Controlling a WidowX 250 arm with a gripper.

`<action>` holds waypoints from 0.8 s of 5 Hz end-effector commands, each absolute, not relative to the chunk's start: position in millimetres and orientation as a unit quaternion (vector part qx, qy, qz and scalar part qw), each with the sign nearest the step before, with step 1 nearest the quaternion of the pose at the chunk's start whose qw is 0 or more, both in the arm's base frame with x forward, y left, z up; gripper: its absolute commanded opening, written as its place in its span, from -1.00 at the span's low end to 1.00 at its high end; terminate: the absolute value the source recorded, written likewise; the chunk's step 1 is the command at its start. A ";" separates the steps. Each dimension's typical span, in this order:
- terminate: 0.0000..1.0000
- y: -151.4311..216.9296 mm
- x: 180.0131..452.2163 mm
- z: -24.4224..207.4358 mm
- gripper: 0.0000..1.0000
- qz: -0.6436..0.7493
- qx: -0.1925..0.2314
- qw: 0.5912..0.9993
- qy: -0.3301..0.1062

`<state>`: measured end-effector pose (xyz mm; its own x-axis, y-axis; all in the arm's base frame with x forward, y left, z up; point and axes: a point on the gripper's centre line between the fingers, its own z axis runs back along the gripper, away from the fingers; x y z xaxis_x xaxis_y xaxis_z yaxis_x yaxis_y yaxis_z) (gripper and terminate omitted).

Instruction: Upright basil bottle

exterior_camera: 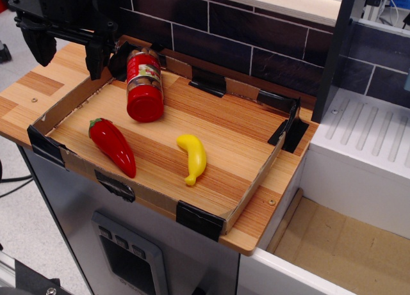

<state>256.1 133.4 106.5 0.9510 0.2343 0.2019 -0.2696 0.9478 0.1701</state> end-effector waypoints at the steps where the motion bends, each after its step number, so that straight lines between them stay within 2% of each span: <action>1: -1.00 133.4 256.1 106.5 1.00 0.128 0.098 0.983 -0.090; 3: -1.00 119.9 296.4 115.2 1.00 0.317 0.025 0.944 -0.086; 4: -1.00 115.5 314.7 107.7 1.00 0.344 0.052 0.936 -0.046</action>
<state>306.1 111.7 89.8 0.7537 0.6536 0.0695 -0.6573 0.7495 0.0795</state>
